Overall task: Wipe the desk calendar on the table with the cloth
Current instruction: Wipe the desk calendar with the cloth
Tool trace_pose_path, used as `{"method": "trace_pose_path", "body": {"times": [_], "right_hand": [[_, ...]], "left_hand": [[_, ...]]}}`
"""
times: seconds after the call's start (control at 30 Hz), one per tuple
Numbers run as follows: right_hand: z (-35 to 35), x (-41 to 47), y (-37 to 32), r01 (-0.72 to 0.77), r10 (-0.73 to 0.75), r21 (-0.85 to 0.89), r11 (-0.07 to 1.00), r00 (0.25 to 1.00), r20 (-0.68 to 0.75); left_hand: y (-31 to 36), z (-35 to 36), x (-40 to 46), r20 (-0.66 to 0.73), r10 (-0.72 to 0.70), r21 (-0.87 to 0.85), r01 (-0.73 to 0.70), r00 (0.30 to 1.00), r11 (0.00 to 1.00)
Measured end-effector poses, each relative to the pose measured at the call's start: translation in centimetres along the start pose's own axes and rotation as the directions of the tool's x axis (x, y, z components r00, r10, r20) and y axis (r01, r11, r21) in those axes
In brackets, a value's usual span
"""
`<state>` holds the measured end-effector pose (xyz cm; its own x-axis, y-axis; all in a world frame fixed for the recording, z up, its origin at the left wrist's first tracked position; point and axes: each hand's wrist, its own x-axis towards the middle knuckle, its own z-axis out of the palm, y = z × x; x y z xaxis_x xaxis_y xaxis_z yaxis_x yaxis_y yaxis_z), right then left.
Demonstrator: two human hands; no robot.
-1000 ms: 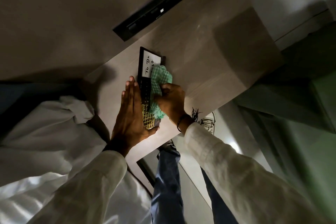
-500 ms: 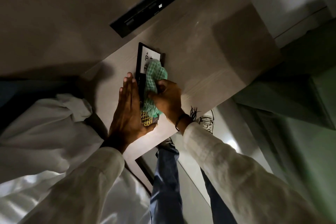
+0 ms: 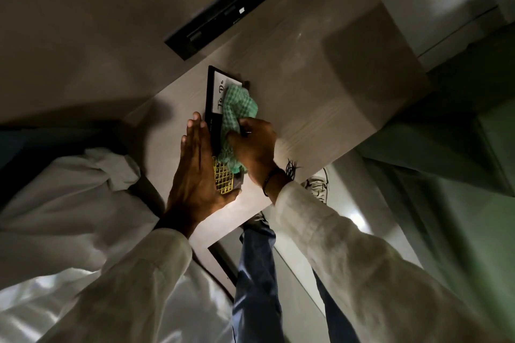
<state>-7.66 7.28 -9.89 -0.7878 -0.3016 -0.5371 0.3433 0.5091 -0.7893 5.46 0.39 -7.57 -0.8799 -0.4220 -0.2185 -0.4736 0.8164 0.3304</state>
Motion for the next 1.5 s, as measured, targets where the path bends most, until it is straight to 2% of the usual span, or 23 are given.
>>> {"method": "trace_pose_path", "body": {"times": [0.07, 0.2, 0.37, 0.5, 0.63, 0.8, 0.93, 1.07, 1.23, 1.33, 1.5], "right_hand": [[0.1, -0.3, 0.1, 0.035, -0.035, -0.011, 0.999, 0.999, 0.024], [-0.7, 0.9, 0.7, -0.047, 0.047, -0.037, 0.998, 0.999, 0.016], [-0.1, 0.4, 0.6, 0.004, -0.005, 0.002, 1.0, 0.998, 0.06], [-0.6, 1.0, 1.5, -0.082, 0.082, -0.001, 0.997, 0.996, 0.035], [0.1, 0.2, 0.9, -0.012, 0.007, 0.051, 0.999, 0.996, 0.089], [-0.4, 0.8, 1.6, -0.071, 0.069, 0.03, 0.997, 0.997, 0.038], [0.0, 0.3, 1.0, -0.018, 0.012, 0.052, 0.998, 0.994, 0.105], [-0.6, 1.2, 1.7, -0.077, 0.075, 0.028, 0.997, 0.995, 0.07], [-0.1, 0.3, 1.5, -0.016, 0.007, 0.083, 0.996, 0.994, 0.106], [-0.4, 0.9, 2.1, -0.083, 0.08, 0.061, 0.995, 0.995, 0.054], [0.1, 0.6, 0.9, 0.026, -0.027, 0.045, 0.999, 0.999, 0.028]], "left_hand": [[-0.1, 0.0, 0.0, -0.007, 0.005, 0.004, -0.005, 1.0, 1.0], [0.0, 0.1, 0.0, -0.015, 0.007, 0.0, -0.007, 1.0, 1.0], [-0.1, 0.4, 0.0, -0.034, 0.012, 0.003, -0.011, 0.999, 1.0], [-0.1, 0.3, -0.1, -0.015, 0.016, 0.019, -0.016, 1.0, 1.0], [0.0, 0.2, 0.0, -0.019, 0.008, 0.003, -0.008, 1.0, 1.0], [0.3, -0.2, 0.0, -0.001, 0.015, 0.03, -0.015, 1.0, 0.999], [0.1, 0.0, 0.0, -0.005, -0.002, 0.006, 0.002, 1.0, 1.0], [0.1, 0.2, 0.1, 0.004, -0.006, 0.009, 0.006, 1.0, 1.0], [-0.1, 0.5, 0.0, -0.023, -0.011, -0.005, 0.011, 1.0, 1.0], [0.1, 0.5, 0.1, -0.018, -0.018, 0.005, 0.018, 1.0, 1.0], [-0.2, 0.6, 0.1, -0.034, -0.007, 0.002, 0.007, 0.999, 1.0]]}}
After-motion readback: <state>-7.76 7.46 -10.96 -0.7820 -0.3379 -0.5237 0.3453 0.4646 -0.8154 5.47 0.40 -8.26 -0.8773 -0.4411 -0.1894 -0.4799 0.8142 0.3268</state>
